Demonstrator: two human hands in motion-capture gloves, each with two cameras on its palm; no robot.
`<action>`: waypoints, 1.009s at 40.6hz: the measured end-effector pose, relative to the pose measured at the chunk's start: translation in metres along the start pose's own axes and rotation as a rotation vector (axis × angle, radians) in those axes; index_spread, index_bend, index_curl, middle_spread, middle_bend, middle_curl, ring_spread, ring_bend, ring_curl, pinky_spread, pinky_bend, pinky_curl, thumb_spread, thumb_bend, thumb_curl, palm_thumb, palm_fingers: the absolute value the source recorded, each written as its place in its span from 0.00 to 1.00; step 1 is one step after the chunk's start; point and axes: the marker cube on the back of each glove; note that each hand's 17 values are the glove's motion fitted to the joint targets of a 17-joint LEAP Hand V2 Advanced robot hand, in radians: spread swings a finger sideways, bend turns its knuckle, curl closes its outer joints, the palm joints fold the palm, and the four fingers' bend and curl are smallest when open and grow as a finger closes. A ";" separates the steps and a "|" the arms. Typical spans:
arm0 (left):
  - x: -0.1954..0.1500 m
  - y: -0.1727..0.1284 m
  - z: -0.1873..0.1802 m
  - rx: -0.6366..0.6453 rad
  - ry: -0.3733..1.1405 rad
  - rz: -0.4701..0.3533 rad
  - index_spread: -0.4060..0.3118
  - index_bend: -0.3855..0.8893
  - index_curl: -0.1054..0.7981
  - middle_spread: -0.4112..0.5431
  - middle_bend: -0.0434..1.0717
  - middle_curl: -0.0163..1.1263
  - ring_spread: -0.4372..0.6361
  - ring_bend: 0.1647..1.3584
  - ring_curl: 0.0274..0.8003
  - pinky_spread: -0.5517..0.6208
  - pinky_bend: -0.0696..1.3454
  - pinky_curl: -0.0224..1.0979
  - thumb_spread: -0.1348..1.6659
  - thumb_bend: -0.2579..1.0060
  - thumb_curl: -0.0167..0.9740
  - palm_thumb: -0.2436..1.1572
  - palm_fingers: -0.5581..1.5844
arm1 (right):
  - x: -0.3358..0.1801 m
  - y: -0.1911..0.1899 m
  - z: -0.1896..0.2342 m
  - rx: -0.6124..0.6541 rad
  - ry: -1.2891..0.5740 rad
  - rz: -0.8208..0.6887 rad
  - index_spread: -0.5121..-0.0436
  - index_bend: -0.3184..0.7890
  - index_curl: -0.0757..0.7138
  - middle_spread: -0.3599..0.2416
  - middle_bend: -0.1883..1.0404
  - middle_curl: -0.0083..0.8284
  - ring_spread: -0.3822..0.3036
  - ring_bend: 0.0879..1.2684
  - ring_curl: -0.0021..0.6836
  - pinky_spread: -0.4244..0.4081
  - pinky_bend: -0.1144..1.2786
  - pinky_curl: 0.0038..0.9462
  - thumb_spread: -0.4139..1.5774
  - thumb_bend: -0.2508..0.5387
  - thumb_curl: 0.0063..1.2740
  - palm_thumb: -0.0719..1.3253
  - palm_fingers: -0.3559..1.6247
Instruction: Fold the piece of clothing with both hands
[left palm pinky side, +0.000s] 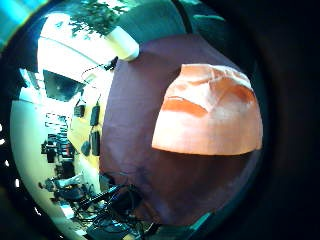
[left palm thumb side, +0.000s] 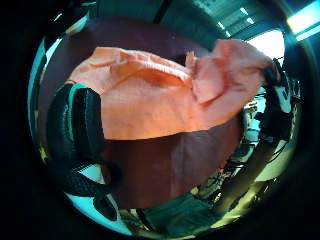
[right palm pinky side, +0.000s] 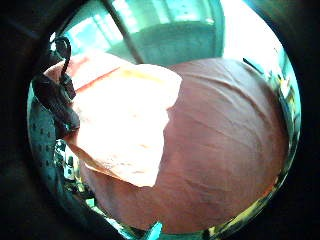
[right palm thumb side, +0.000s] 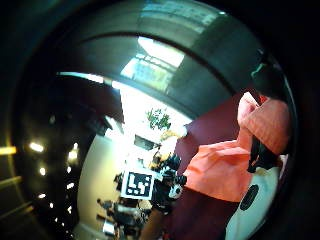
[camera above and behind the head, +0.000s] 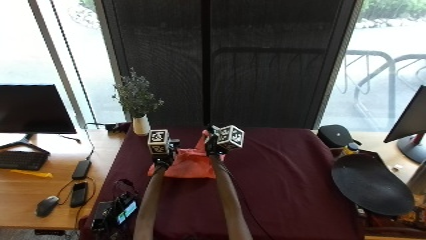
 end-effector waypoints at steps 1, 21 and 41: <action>-0.005 0.001 -0.003 -0.007 0.017 -0.014 0.43 0.42 0.53 0.43 0.23 0.35 0.63 0.29 0.41 0.79 0.35 0.29 0.90 0.27 0.26 0.42 0.41 | -0.013 0.005 0.013 -0.039 -0.068 0.002 0.72 0.38 0.41 0.55 0.26 0.44 0.30 0.46 0.65 0.19 0.62 0.41 0.64 0.47 0.42 0.91 0.69; -0.100 -0.014 0.014 0.022 0.151 -0.117 0.41 0.42 0.53 0.38 0.24 0.38 0.58 0.27 0.39 0.78 0.30 0.29 0.91 0.30 0.30 0.49 0.45 | -0.070 0.077 0.203 -0.480 0.076 -0.054 0.65 0.38 0.40 0.50 0.24 0.39 0.27 0.45 0.66 0.17 0.64 0.41 0.56 0.39 0.47 0.94 0.66; -0.073 0.025 0.005 -0.106 0.100 -0.129 0.41 0.41 0.51 0.38 0.22 0.38 0.57 0.26 0.39 0.78 0.28 0.30 0.91 0.30 0.31 0.52 0.46 | -0.056 0.093 0.175 -0.865 -0.257 -0.511 0.60 0.46 0.42 0.59 0.30 0.34 0.46 0.42 0.65 0.48 0.60 0.41 0.69 0.37 0.46 0.86 0.40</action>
